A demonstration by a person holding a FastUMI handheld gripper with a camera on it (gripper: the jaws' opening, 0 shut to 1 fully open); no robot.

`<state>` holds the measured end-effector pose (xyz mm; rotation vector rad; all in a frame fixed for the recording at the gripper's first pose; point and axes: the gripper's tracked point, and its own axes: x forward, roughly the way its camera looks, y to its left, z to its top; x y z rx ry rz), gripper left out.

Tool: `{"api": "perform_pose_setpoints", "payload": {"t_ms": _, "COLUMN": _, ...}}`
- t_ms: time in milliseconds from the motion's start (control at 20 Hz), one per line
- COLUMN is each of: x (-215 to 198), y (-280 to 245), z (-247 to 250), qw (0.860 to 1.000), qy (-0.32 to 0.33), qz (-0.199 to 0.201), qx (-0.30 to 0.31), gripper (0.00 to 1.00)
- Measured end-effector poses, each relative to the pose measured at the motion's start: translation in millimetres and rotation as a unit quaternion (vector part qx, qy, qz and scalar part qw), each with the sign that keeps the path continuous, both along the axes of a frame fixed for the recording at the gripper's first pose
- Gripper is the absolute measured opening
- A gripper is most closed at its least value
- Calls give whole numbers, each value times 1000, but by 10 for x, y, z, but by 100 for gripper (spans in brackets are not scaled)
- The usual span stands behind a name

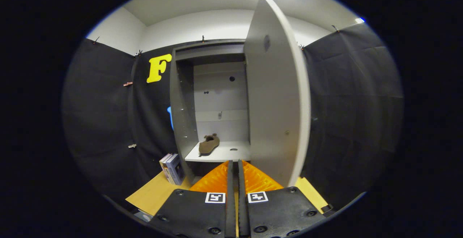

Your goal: Open the shoe cabinet door, grab the shoes and put them into the shoe cabinet, then close the shoe cabinet door.

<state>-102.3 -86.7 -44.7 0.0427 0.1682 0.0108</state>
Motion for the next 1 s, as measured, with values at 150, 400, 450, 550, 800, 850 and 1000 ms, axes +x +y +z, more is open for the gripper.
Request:
{"api": "perform_pose_setpoints", "payload": {"t_ms": 150, "x": 195, "y": 429, "z": -356, "qw": 999, "qy": 31, "qz": -2, "qx": 12, "gripper": 8}}
{"api": "perform_pose_setpoints", "payload": {"t_ms": 400, "x": 425, "y": 822, "z": -1255, "qw": 994, "qy": 104, "qz": -21, "qx": 8, "gripper": 8}}
{"api": "perform_pose_setpoints", "payload": {"t_ms": 450, "x": 451, "y": 863, "z": -1473, "qw": 992, "qy": 127, "qz": -23, "qx": 8, "gripper": 8}}
{"api": "perform_pose_setpoints", "payload": {"t_ms": 550, "x": 508, "y": 918, "z": -1880, "qw": 986, "qy": 165, "qz": -22, "qx": 5, "gripper": 8}}
{"api": "perform_pose_setpoints", "payload": {"t_ms": 800, "x": 587, "y": 963, "z": -2868, "qw": 970, "qy": 241, "qz": -12, "qx": 15, "gripper": 20}}
{"api": "perform_pose_setpoints", "payload": {"t_ms": 850, "x": 584, "y": 944, "z": -3072, "qw": 967, "qy": 256, "qz": -12, "qx": 15, "gripper": 32}}
{"api": "perform_pose_setpoints", "payload": {"t_ms": 1000, "x": 611, "y": 902, "z": -3660, "qw": 954, "qy": 300, "qz": -13, "qx": 17, "gripper": 28}}
